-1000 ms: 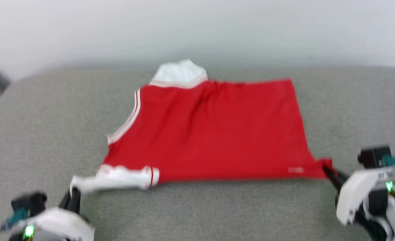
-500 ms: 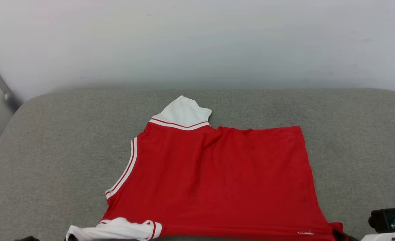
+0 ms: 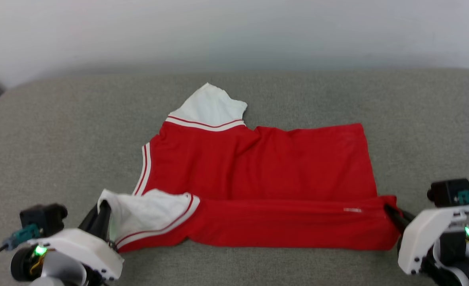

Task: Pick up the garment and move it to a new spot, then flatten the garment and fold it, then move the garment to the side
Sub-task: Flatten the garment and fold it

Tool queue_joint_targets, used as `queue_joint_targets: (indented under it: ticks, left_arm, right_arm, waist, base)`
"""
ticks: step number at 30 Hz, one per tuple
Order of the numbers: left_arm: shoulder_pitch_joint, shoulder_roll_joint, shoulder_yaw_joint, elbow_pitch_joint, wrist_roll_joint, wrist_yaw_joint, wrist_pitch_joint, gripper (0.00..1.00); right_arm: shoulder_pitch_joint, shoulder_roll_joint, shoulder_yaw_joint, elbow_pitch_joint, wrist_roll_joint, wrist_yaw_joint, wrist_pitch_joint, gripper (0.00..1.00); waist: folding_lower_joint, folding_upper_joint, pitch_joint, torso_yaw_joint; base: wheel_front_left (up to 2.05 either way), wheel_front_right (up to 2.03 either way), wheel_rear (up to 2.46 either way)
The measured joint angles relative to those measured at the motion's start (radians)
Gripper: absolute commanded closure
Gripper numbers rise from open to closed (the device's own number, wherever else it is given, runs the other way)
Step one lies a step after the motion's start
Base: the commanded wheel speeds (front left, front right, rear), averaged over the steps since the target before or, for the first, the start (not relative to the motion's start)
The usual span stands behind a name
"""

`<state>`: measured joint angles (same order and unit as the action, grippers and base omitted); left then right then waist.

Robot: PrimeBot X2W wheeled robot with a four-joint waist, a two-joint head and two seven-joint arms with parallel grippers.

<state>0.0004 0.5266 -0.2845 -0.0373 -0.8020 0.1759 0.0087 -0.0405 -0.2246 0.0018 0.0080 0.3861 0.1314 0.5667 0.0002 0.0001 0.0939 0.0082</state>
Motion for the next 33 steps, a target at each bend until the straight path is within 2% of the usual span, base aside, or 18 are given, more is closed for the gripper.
queue_joint_targets:
  ticks: [11,12,13,14,15,16,20,26,30,33]
  left_arm:
    - [-0.217,-0.063,-0.055,0.242,-0.007,-0.107,0.005,1.0]
    - [-0.225,-0.071,-0.063,0.267,-0.009,-0.115,0.006,0.81]
    - [-0.232,-0.081,-0.067,0.291,-0.013,-0.122,0.006,0.64]
    - [-0.241,-0.087,-0.07,0.317,-0.018,-0.131,0.01,0.35]
    - [-0.248,-0.092,-0.077,0.336,-0.021,-0.141,0.013,0.04]
    - [-0.255,-0.097,-0.079,0.358,-0.024,-0.152,0.014,0.0]
    - [-0.275,-0.108,-0.085,0.427,-0.038,-0.185,0.002,0.0]
    - [-0.272,-0.099,-0.066,0.464,-0.052,-0.196,-0.025,0.0]
    - [-0.239,-0.071,-0.059,0.441,-0.058,-0.18,-0.004,0.0]
    - [-0.22,-0.029,-0.047,0.407,-0.062,-0.164,0.026,0.0]
  right_arm:
    - [-0.207,-0.019,0.072,0.21,-0.003,0.0,-0.06,1.0]
    - [-0.216,-0.019,0.08,0.229,-0.003,0.0,-0.067,1.0]
    - [-0.224,-0.018,0.086,0.249,-0.002,0.0,-0.077,0.9]
    - [-0.23,-0.017,0.092,0.263,-0.002,0.0,-0.09,0.54]
    - [-0.235,-0.016,0.1,0.278,0.001,0.0,-0.102,0.04]
    - [-0.239,-0.014,0.107,0.292,0.002,0.0,-0.112,0.0]
    - [-0.245,-0.015,0.137,0.322,0.015,0.0,-0.197,0.0]
    - [-0.204,-0.019,0.138,0.294,0.02,0.0,-0.394,0.0]
    - [-0.15,-0.025,0.129,0.26,-0.004,0.0,-0.5,0.0]
    - [-0.119,-0.03,0.102,0.222,-0.051,0.0,-0.553,0.0]
  waist:
    - [0.0001,0.0,0.147,0.007]
    - [0.0001,0.0,0.154,0.007]
    - [0.0001,0.0,0.16,0.007]
    - [0.0001,0.0,0.163,0.006]
    - [0.0001,0.0,0.163,0.005]
    - [0.0,0.0,0.163,0.004]
    - [0.0,0.0,0.147,0.004]
    - [-0.0001,0.0,0.083,0.004]
    - [-0.0001,0.0,0.026,0.001]
    - [-0.0002,0.0,-0.016,-0.003]
  base:
    - [0.0,0.0,0.0]
    - [0.0,0.0,0.0]
    - [0.0,0.0,0.0]
    - [0.0,0.0,0.0]
    - [0.0,0.0,0.0]
    - [0.0,0.0,0.0]
    - [0.0,0.0,0.0]
    - [0.0,0.0,0.0]
    - [0.0,0.0,0.0]
    - [0.0,0.0,0.0]
